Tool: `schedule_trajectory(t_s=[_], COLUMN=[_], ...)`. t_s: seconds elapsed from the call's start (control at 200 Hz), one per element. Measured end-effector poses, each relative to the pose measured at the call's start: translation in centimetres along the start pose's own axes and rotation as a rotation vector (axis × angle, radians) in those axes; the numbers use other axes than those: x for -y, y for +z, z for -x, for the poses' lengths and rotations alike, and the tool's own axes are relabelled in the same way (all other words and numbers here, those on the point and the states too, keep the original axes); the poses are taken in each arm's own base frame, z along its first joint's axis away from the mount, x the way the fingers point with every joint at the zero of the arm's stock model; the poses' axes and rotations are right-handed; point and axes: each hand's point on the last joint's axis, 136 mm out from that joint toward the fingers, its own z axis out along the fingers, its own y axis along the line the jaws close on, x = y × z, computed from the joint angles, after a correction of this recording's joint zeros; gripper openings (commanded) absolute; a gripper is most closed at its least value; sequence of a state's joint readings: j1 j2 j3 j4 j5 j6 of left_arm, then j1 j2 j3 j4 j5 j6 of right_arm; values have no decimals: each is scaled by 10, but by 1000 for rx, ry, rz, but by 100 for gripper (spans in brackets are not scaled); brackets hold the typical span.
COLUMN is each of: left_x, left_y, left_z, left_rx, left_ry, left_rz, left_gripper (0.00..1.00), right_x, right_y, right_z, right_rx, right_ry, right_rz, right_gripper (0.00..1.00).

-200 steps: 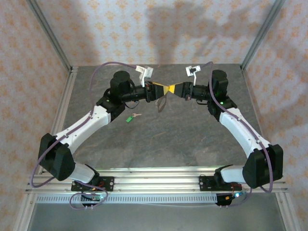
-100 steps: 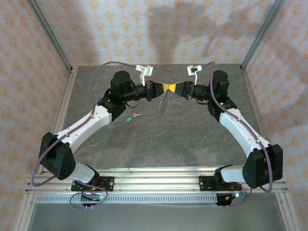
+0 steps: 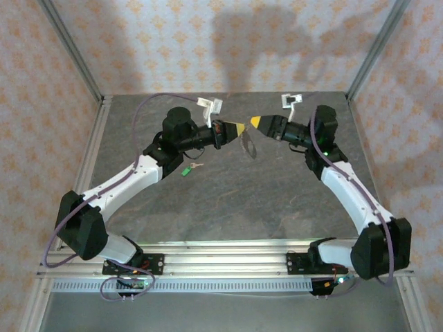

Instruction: Put the keys on the keyring

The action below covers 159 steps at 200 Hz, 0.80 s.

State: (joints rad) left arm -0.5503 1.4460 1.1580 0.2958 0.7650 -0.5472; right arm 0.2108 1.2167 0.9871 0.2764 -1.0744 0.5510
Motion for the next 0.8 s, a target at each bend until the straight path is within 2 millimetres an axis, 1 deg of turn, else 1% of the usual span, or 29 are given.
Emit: schedule_trajectory(t_s=[0.06,0.115,0.2,0.27,0.32,0.41,0.51,0.55,0.596,0.796], left_x=[0,0,2,3,3,4,9,11,15,21], left_y=[-1,-2,-4,-6,-6,-6,-7,-7,-7,-5], left_z=[0,1,1,0,0,-1,0,1,2,0], left_rx=[2,1,1,-5,-12,-25,-38,-40,-45,-72], left_ry=[11,23,44,54,65,74,88,93,101,106], left_rz=[5,9,12,15,17,17,4,-3,-15,-54], left_gripper=[0,0,0,0,0,0,0,0,0,0], right_x=[1,5,11,24,35,54,65,65,63,47], right_y=[-13,-26,-40,-50,-56,-66,-69,-66,-62,-39], right_z=[11,21,28,31,32,25,14,10,8,4], right_rx=[75,155,248,313,354,391,382,369,352,294], right_ry=[2,17,41,91,121,153,170,174,182,170], right_rz=[-51,-113,-193,-272,-331,-418,-447,-433,-403,-222], right_gripper=[54,60,73,77,77,74,66,61,58,54])
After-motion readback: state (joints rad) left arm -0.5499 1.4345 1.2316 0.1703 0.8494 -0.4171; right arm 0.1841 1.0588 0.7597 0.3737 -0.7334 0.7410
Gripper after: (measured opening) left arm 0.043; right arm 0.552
